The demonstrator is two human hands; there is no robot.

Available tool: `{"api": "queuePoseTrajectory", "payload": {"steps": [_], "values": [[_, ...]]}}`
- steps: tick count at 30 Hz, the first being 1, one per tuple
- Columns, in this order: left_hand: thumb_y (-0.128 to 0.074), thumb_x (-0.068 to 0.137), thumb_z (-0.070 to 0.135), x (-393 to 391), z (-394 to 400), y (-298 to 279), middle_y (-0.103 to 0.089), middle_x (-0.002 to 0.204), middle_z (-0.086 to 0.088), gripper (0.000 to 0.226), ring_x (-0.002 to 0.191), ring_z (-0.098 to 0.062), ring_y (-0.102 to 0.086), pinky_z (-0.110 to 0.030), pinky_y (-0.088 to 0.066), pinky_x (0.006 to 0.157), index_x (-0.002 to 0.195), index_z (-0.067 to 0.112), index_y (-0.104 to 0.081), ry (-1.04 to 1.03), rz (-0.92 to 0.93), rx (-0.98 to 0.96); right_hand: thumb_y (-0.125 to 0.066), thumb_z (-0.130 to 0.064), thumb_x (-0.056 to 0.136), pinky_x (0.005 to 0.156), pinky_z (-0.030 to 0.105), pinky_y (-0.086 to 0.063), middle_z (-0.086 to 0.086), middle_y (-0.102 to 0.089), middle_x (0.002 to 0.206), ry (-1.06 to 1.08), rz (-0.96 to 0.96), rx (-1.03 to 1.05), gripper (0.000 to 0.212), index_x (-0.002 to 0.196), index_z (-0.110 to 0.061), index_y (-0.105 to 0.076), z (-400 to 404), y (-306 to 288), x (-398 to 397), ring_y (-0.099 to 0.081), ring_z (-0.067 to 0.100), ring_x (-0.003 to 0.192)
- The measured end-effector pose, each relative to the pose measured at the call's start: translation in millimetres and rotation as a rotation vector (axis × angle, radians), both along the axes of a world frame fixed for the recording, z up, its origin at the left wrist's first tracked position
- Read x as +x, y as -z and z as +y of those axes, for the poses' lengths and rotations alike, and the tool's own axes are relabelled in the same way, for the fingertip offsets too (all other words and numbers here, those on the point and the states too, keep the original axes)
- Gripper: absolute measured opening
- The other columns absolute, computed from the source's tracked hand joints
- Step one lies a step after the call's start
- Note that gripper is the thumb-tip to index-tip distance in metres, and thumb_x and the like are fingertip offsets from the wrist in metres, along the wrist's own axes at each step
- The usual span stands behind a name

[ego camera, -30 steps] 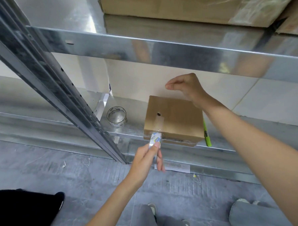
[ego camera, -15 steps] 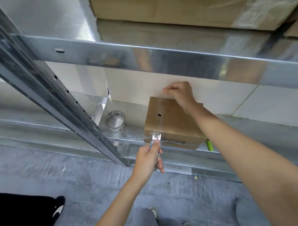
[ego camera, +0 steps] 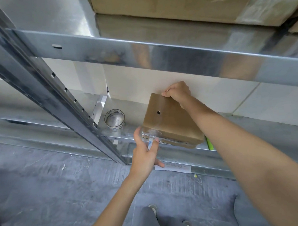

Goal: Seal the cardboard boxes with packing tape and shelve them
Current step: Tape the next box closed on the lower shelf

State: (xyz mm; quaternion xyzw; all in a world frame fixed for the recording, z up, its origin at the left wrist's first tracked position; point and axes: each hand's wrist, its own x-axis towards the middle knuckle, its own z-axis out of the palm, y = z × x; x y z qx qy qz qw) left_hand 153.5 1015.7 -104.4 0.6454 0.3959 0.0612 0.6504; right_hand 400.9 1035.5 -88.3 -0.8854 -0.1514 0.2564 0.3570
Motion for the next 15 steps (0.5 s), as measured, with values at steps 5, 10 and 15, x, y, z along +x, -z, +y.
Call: {"api": "queuePoseTrajectory", "payload": {"steps": [5, 10, 15], "values": [[-0.054, 0.094, 0.018, -5, 16, 5, -0.043, 0.089, 0.020, 0.075, 0.053, -0.001, -0.064, -0.047, -0.060, 0.072, 0.139, 0.066, -0.018, 0.108, -0.038, 0.042, -0.070, -0.010, 0.086, 0.104, 0.033, -0.042, 0.000, -0.067, 0.105, -0.028, 0.404, -0.140, 0.014, 0.100, -0.011, -0.072, 8, -10, 11, -0.059, 0.018, 0.105], [-0.056, 0.091, 0.014, -14, 36, 4, -0.058, 0.114, -0.009, 0.074, 0.057, -0.022, -0.070, -0.040, -0.059, 0.060, 0.129, 0.072, -0.031, 0.161, -0.022, 0.014, -0.071, -0.016, 0.086, 0.095, 0.036, -0.046, -0.001, -0.066, 0.093, -0.015, 0.681, -0.097, 0.006, 0.091, -0.016, -0.072, -15, -5, 16, -0.057, 0.020, 0.096], [-0.056, 0.093, 0.014, -21, 45, 1, -0.046, 0.139, -0.022, 0.070, 0.065, -0.039, -0.071, -0.028, -0.051, 0.050, 0.126, 0.072, -0.035, 0.165, -0.019, -0.104, -0.065, -0.019, 0.090, 0.088, 0.039, -0.052, 0.005, -0.068, 0.106, 0.037, 0.784, -0.083, 0.010, 0.093, -0.022, -0.074, -32, 15, 14, -0.063, 0.025, 0.095]]}}
